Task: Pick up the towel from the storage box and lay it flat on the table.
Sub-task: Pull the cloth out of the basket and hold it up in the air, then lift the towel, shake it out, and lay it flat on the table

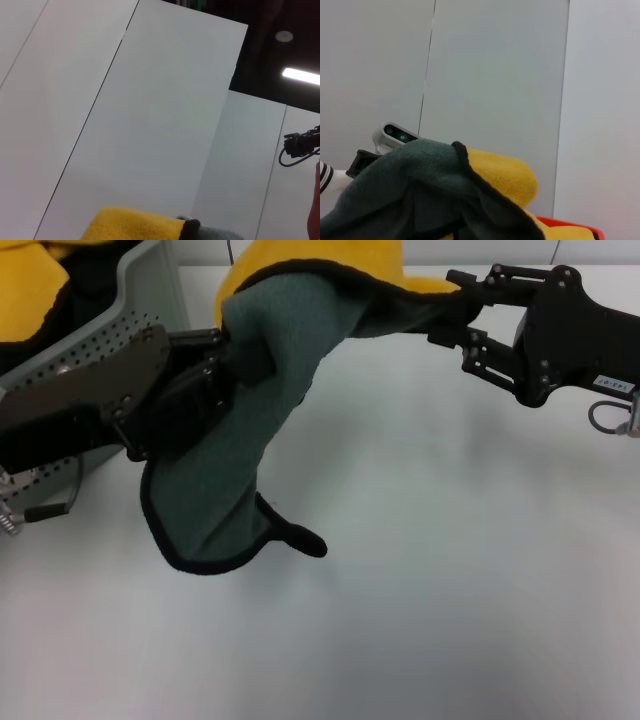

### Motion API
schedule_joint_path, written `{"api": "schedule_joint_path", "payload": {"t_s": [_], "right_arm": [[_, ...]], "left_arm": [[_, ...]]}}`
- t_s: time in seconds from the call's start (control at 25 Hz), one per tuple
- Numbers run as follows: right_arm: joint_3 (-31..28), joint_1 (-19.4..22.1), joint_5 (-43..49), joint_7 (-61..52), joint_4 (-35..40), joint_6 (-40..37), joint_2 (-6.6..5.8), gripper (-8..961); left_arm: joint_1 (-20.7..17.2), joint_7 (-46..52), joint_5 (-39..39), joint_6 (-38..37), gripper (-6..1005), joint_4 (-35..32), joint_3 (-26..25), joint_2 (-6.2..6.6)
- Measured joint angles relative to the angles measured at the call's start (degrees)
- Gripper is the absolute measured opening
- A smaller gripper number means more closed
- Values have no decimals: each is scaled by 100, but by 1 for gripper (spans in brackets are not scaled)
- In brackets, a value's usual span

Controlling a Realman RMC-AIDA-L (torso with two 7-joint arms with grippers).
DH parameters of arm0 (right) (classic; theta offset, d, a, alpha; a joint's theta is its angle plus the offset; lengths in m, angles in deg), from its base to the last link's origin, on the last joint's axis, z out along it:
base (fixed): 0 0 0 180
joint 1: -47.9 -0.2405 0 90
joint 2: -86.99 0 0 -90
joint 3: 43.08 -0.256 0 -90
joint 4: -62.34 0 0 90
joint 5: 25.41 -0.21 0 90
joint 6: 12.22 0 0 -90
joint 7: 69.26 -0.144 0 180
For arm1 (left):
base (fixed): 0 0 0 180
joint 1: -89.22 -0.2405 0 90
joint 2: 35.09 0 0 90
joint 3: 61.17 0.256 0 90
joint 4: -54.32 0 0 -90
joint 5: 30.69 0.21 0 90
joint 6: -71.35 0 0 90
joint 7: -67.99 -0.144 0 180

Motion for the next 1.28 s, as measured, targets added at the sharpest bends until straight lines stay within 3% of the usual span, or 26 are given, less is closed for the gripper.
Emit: {"api": "schedule_joint_path", "payload": {"t_s": [0.44, 0.68, 0.76, 0.92, 1.12, 1.28], "right_arm": [[-33, 142, -114, 389, 19, -310, 13, 225], [-19, 248, -382, 505, 25, -350, 12, 35], [-39, 249, -407, 506, 84, -357, 8, 25], [-50, 207, -461, 427, 639, -404, -37, 10], [-54, 179, -453, 18, 1830, -90, -59, 10], [-61, 63, -416, -411, 2651, 236, -183, 10]], "left_arm": [[8, -413, -8, 21, 68, 425, -27, 29], [-1, -552, 1, 29, 70, 646, -5, 19], [-3, -585, 26, 36, 71, 740, -4, 14], [6, -898, 230, 118, 72, 1156, -10, -30], [5, -1825, 546, 435, 74, 1614, 5, -255], [20, -2320, 542, 470, 75, 2209, 14, -259]]}}
